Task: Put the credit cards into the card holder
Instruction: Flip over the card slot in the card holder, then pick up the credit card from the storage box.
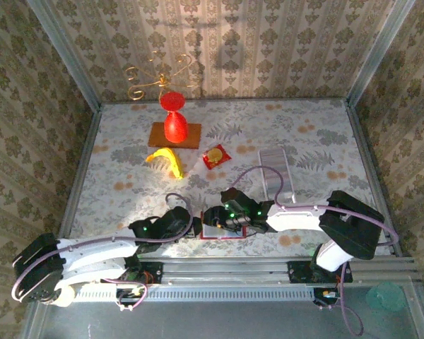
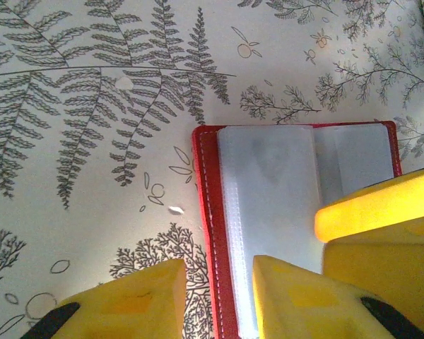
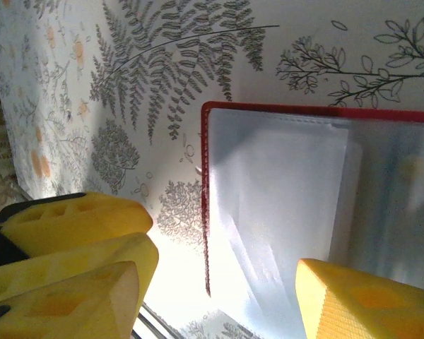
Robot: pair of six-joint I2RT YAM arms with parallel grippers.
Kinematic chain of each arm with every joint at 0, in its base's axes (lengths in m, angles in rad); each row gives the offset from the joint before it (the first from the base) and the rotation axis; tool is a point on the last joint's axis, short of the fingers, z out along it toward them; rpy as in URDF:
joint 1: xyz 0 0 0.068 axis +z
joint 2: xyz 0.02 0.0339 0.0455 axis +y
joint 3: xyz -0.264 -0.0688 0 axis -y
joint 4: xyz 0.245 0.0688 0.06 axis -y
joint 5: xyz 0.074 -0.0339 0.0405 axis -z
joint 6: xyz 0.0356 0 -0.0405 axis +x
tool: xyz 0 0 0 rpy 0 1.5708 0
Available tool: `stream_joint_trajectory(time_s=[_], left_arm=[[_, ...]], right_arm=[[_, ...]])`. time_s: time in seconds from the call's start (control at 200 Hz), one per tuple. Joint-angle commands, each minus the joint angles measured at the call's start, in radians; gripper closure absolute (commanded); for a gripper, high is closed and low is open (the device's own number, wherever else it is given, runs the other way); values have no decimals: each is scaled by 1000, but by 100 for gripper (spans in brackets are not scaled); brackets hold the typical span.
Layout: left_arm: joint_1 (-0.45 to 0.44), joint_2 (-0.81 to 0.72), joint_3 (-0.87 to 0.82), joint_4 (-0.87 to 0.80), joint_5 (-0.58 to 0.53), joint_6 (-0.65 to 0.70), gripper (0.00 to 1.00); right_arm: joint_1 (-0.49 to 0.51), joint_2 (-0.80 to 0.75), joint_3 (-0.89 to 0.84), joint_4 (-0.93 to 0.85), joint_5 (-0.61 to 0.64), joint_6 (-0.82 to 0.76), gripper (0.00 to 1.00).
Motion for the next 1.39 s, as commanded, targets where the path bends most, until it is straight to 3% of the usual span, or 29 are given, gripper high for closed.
stream_joint_trajectory(time_s=[0.0,0.18,0.3,0.405,0.51,0.605,0.76,0.92,1.39], left_arm=[[-2,-26,-6,-47,-27,2,69],[-1,-32,9,-49,-22,24,69],[0,-32,23,-47,-27,43,68],[1,-30,37,-44,-27,59,67],[1,-26,47,-43,-26,73,67],[3,-15,53,-26,-16,90,66],[3,8,68,-21,-5,102,66],[9,24,56,15,23,110,66],[17,-28,15,38,44,104,66]], right_arm=[[-31,-106,35,-106,43,-99,39],[-131,-357,81,-343,123,-483,41],[-162,-505,133,-464,170,-930,41],[-162,-616,138,-570,83,-1456,38],[-186,-673,132,-675,167,-1759,33],[-311,-671,125,-814,120,-2021,32],[-509,-582,113,-821,142,-2227,31],[-539,-474,45,-624,323,-2413,17],[-561,-305,24,-501,378,-2528,5]])
